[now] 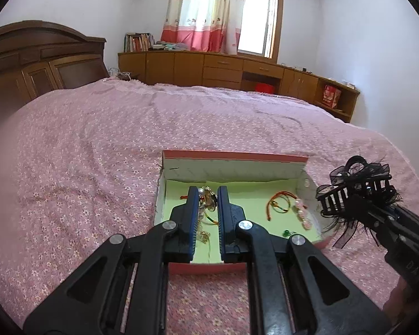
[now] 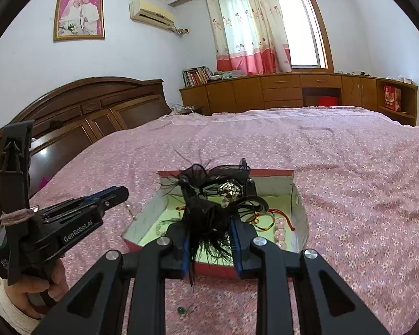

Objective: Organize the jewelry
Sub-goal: 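Carry the brooch and black hair bow into the box with both tools, then open both tools to release the brooch and hair bow in the box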

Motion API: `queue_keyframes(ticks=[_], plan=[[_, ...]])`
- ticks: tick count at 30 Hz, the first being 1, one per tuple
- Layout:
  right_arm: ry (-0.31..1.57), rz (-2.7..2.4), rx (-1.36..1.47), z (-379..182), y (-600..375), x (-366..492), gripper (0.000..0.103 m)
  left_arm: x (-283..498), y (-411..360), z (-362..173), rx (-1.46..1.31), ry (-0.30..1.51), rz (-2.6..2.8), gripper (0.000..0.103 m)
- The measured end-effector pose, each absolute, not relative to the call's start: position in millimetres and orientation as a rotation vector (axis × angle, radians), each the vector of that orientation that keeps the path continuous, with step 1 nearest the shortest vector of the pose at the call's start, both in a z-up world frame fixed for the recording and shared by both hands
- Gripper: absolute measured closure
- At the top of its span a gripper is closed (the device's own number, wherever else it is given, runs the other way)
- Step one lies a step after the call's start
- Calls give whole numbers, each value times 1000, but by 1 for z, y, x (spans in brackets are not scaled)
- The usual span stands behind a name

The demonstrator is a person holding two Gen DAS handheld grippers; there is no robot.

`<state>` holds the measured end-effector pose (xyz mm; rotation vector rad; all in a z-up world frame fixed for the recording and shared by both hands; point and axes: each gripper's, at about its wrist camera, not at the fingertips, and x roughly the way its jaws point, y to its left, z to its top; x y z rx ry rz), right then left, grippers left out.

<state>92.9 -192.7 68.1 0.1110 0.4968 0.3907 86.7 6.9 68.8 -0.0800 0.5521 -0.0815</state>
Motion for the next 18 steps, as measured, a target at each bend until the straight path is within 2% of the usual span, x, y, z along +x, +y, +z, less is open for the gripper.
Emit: queue_keyframes(ticks=[18], plan=[[630,321,121,10,-210,156,78,135,3,19,-67,668,-47,98]])
